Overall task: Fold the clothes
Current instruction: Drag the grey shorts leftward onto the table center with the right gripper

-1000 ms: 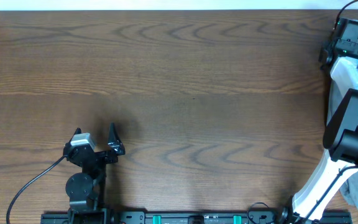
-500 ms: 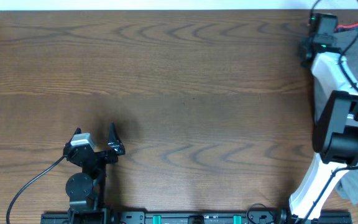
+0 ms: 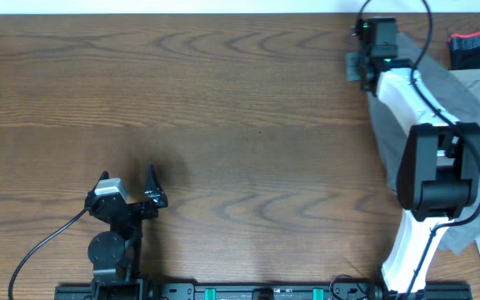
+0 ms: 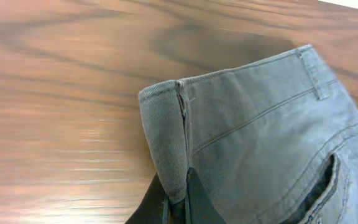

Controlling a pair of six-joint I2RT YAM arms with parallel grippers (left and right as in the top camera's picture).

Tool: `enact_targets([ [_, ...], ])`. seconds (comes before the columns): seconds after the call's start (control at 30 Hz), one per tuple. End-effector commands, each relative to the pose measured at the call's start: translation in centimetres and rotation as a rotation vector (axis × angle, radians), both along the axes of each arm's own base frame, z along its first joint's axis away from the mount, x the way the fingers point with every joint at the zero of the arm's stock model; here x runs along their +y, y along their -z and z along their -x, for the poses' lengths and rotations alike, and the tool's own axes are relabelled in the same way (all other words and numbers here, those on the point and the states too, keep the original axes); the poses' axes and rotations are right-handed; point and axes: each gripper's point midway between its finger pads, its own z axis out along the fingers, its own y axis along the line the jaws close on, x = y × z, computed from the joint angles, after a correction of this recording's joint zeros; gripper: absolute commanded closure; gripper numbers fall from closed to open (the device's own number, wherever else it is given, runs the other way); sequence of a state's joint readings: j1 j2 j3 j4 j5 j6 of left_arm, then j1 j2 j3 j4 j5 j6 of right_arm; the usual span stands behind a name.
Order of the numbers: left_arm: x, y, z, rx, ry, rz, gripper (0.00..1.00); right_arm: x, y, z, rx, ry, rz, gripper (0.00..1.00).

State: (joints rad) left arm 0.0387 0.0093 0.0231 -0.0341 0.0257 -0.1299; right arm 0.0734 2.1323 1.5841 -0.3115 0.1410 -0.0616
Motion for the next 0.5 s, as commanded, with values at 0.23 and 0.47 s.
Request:
enact_targets([
  [0.23,0.4,1.7,0.1,0.050,-0.019,-0.006,0.02,17.3,-2.4,2.5,-0.024,-0.283,-0.212,0.99],
  [0.47,0.4,1.7,0.1,0.050,-0.019,-0.006,0.02,28.2,0.3,6.7,0.040,-0.446,-0.323,0.99],
])
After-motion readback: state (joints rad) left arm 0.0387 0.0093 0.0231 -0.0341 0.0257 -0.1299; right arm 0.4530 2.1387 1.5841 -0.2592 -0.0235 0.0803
